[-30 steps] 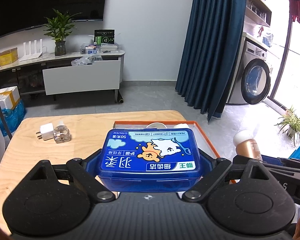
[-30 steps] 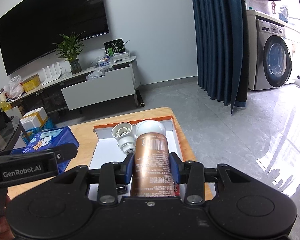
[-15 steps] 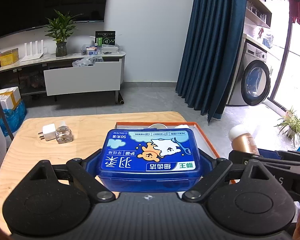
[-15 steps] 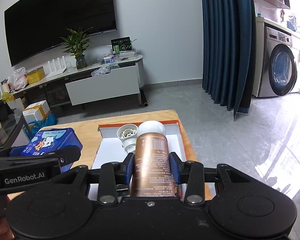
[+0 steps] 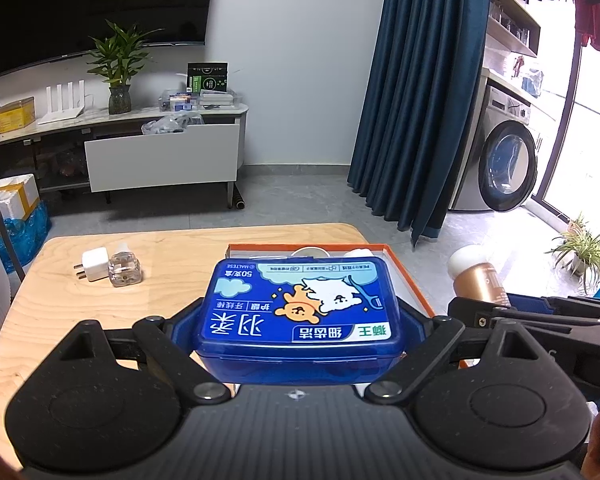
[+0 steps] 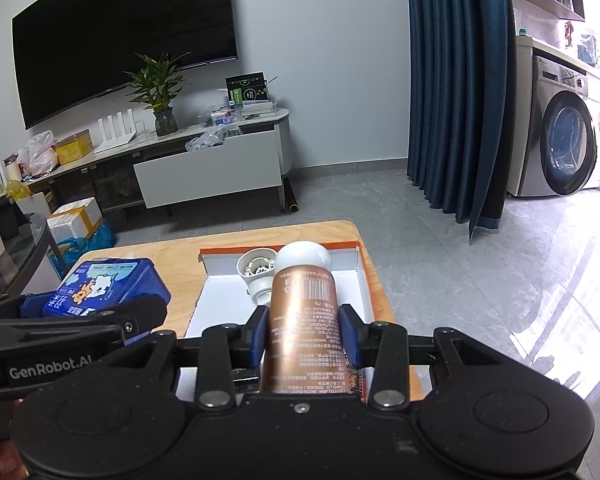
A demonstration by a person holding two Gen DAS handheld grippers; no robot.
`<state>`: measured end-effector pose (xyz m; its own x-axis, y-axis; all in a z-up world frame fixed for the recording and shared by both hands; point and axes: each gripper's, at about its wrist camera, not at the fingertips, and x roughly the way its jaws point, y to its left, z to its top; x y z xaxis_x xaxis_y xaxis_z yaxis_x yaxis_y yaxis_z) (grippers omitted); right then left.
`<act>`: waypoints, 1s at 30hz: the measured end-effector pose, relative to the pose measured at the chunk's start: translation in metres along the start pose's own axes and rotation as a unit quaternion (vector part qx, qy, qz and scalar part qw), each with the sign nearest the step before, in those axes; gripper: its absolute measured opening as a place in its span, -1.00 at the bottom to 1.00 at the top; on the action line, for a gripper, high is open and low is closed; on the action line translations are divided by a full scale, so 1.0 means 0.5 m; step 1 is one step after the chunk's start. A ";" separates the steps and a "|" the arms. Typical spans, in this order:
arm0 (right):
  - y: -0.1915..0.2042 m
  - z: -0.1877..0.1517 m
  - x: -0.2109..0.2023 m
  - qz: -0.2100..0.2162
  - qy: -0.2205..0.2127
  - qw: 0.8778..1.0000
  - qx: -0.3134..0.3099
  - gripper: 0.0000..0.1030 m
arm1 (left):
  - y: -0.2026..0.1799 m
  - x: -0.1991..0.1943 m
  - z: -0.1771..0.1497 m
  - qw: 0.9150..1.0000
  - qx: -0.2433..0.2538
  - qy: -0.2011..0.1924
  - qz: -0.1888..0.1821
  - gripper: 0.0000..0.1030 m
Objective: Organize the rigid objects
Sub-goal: 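Carry the blue tin and bronze tube bottle over the tray with both tools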
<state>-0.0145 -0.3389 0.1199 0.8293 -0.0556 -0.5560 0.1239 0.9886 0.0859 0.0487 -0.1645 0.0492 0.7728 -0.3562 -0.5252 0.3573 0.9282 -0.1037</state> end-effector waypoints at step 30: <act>0.017 -0.005 0.004 0.004 0.007 1.000 -0.003 -0.09 | 0.003 0.001 -0.010 1.000 -0.005 0.007 -0.004 0.82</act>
<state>-0.0132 -0.3303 0.1174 0.8221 -0.0462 -0.5675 0.1141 0.9898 0.0848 0.0468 -0.1629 0.0446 0.7625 -0.3627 -0.5358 0.3584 0.9262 -0.1170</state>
